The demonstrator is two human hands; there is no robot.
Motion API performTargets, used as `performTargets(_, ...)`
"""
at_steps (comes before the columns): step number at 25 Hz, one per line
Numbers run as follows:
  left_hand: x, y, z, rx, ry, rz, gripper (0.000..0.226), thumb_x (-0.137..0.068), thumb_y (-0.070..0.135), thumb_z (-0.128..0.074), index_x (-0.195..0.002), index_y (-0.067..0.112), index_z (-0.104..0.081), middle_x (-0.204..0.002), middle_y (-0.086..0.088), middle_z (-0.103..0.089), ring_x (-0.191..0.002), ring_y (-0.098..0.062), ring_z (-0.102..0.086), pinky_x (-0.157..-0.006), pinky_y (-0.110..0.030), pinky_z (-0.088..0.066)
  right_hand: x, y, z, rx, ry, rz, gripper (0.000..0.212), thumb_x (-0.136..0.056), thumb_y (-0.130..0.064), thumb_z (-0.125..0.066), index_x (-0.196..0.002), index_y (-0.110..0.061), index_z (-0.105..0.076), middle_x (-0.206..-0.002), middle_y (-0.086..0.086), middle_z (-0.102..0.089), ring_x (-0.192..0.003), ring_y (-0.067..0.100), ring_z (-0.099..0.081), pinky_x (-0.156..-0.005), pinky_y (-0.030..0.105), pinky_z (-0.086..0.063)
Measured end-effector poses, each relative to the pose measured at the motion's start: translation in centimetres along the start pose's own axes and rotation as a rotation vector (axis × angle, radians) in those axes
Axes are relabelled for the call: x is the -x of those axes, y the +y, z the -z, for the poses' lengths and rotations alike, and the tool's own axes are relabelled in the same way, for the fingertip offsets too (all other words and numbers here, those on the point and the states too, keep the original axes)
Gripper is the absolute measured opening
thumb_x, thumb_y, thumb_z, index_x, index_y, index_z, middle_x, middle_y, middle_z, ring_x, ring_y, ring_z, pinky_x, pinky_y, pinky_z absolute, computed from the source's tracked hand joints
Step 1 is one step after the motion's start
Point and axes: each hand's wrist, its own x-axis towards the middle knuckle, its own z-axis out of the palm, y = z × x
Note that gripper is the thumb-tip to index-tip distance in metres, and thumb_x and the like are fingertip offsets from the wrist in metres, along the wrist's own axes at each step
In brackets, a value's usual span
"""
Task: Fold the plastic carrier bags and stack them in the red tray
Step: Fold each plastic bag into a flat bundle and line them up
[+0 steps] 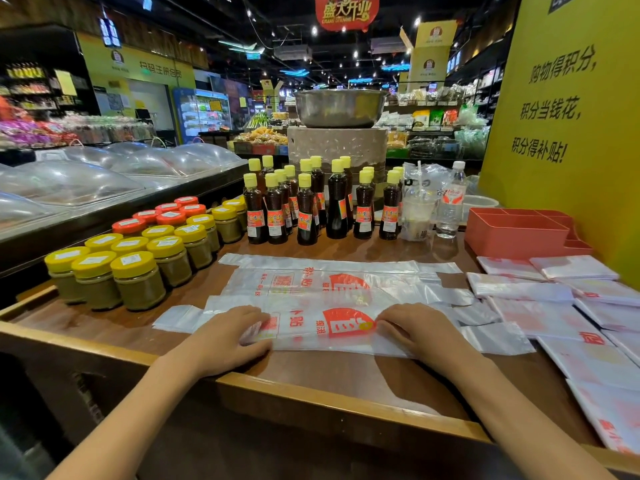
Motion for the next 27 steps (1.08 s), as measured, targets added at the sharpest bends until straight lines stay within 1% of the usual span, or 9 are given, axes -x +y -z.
performTargets(4,0.2,0.1,1.3,-0.102,0.122,-0.089,0.047,-0.096,0.052,-0.039,-0.133,0.031,-0.058,-0.138,0.012,-0.055,-0.128,-0.008,-0.048,-0.103,-0.025,-0.04,-0.5,0.0,-0.3,0.065,0.206,0.052,0.073,-0.1,-0.064,-0.007,-0.101,-0.03,-0.072,-0.094,-0.005,-0.072,-0.084,0.023,-0.067,-0.071,0.04,-0.055)
performTargets(6,-0.2,0.2,2.6,-0.131,0.223,-0.147,0.059,-0.085,0.055,-0.026,-0.113,0.025,-0.069,-0.113,0.008,-0.067,-0.108,-0.013,-0.06,-0.086,-0.029,-0.048,-0.7,0.0,0.0,0.036,0.331,0.103,0.061,-0.104,-0.056,-0.02,-0.099,-0.027,-0.073,-0.089,-0.005,-0.073,-0.077,0.023,-0.068,-0.062,0.039,-0.057)
performTargets(8,-0.9,0.0,3.5,-0.139,0.35,-0.182,0.053,-0.084,0.052,-0.03,-0.101,0.023,-0.071,-0.097,0.008,-0.069,-0.094,-0.015,-0.063,-0.077,-0.032,-0.049,-1.3,0.1,0.8,0.008,0.387,0.125,0.049,-0.103,-0.05,-0.033,-0.103,-0.023,-0.073,-0.095,-0.004,-0.075,-0.081,0.022,-0.07,-0.066,0.038,-0.057)
performTargets(10,-1.9,0.2,3.6,-0.097,0.447,-0.137,0.037,-0.09,0.043,-0.046,-0.107,0.02,-0.071,-0.103,0.005,-0.071,-0.099,-0.017,-0.063,-0.083,-0.034,-0.049,-2.5,-0.1,1.9,-0.004,0.416,0.087,0.046,-0.101,-0.05,-0.039,-0.107,-0.02,-0.074,-0.097,-0.003,-0.076,-0.086,0.021,-0.07,-0.074,0.037,-0.055)
performTargets(12,-3.0,1.0,2.4,-0.079,0.478,-0.043,0.035,-0.093,0.03,-0.057,-0.124,0.016,-0.065,-0.123,-0.001,-0.067,-0.117,-0.02,-0.059,-0.1,-0.038,-0.042,-4.0,-0.6,2.4,-0.038,0.354,-0.044,0.038,-0.1,-0.047,-0.051,-0.119,-0.02,-0.07,-0.106,-0.003,-0.075,-0.099,0.02,-0.067,-0.088,0.035,-0.047)
performTargets(15,-4.9,2.6,-0.2,-0.149,0.325,0.097,0.056,-0.099,0.03,-0.046,-0.152,0.016,-0.034,-0.157,-0.003,-0.037,-0.147,-0.02,-0.029,-0.121,-0.043,-0.016,-6.4,-2.4,1.4,-0.007,0.124,-0.213,0.043,-0.103,-0.04,-0.047,-0.142,-0.023,-0.052,-0.139,-0.001,-0.06,-0.131,0.019,-0.051,-0.118,0.038,-0.025)
performTargets(18,-6.2,3.7,-2.3,-0.129,0.149,0.117,0.059,-0.106,0.038,-0.028,-0.16,0.022,-0.011,-0.167,0.003,-0.008,-0.154,-0.014,-0.003,-0.123,-0.044,0.003,-8.0,-5.2,-1.4,-0.036,0.049,-0.175,0.049,-0.105,-0.044,-0.036,-0.15,-0.025,-0.041,-0.154,-0.003,-0.045,-0.144,0.016,-0.036,-0.123,0.044,-0.009)
performTargets(22,-6.9,3.8,-3.7,-0.096,-0.074,0.117,0.056,-0.107,0.041,-0.014,-0.16,0.024,-0.003,-0.167,0.006,0.003,-0.153,-0.011,0.003,-0.124,-0.043,0.006,-8.5,-7.8,-5.8,-0.023,-0.184,-0.157,0.06,-0.106,-0.052,-0.02,-0.16,-0.027,-0.016,-0.168,-0.002,-0.012,-0.155,0.018,-0.007,-0.124,0.05,0.0)
performTargets(27,-7.3,3.4,-3.7,-0.106,-0.126,0.126,0.058,-0.107,0.045,-0.011,-0.16,0.025,0.002,-0.167,0.006,0.007,-0.153,-0.011,0.007,-0.124,-0.042,0.007,-8.7,-7.2,-6.3,-0.063,-0.274,-0.181,0.063,-0.105,-0.056,-0.014,-0.161,-0.028,-0.005,-0.169,-0.005,0.002,-0.155,0.016,0.005,-0.124,0.047,0.006)
